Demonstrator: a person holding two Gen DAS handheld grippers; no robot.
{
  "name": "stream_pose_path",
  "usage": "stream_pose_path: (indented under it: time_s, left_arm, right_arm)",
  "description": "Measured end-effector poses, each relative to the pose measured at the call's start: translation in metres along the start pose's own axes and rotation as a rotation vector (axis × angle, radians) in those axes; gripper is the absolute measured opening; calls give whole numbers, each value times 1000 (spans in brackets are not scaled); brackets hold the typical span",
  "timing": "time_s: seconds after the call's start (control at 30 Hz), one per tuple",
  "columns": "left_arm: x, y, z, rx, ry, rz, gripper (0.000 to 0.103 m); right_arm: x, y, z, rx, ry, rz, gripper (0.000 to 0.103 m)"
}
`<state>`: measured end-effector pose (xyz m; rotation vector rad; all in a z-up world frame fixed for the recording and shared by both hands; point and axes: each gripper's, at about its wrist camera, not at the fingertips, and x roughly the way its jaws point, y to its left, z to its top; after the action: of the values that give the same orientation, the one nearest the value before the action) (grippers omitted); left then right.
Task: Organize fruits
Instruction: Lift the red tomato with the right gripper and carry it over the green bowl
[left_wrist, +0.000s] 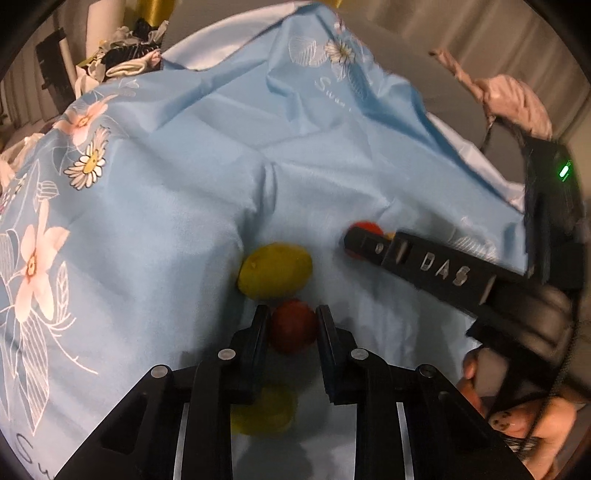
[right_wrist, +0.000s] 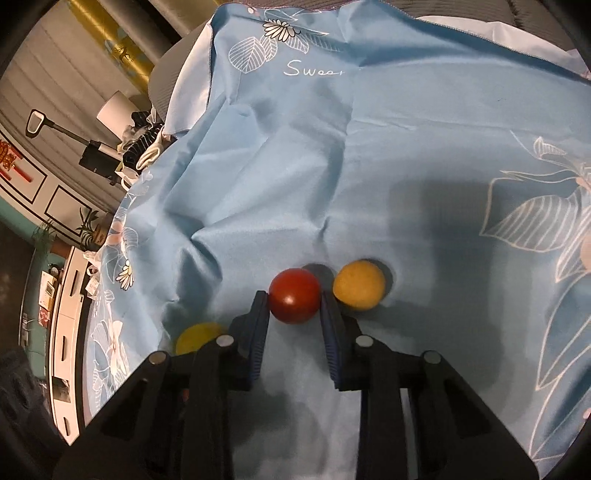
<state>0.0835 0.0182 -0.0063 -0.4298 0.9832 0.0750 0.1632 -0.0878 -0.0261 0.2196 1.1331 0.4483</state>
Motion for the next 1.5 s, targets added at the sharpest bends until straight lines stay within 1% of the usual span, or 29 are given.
stream_pose_path:
  time_s: [0.07, 0.13, 0.3, 0.47, 0.63, 0.8, 0.97, 1.07, 1.17, 1.5]
  left_arm:
    - [-12, 2, 0, -13, -28, -28, 25]
    - [-21, 4, 1, -18, -52, -31, 25]
    - [-29, 2, 0, -14, -72, -53, 25]
    - [-37, -2, -5, 11, -90, -48, 25]
    - [-46, -6, -8, 32, -115, -40, 25]
    - [-58, -13, -11, 54, -141, -60, 25]
    - [-70, -25, -17, 97, -170, -84, 25]
    - [-78, -34, -20, 117, -191, -100, 25]
    - [-84, -42, -25, 144, -207, -113, 25]
    - [-101, -68, -37, 213, -252, -153, 25]
  right_arm:
    - [-5, -1, -1, 10, -4, 3, 29]
    - [-16, 0, -2, 9, -17, 9, 29]
    - [-42, 5, -12, -9, -35, -2, 29]
    - [-75, 4, -33, 4, -75, 4, 29]
    - [-108, 0, -60, 31, -142, -2, 29]
    - [-135, -8, -88, 55, -201, -36, 29]
    - [-157, -12, -105, 72, -254, -62, 29]
    - [-164, -11, -110, 58, -278, -75, 29]
    - [-173, -12, -112, 56, -306, -65, 29]
    - [-195, -19, -119, 58, -359, -71, 29]
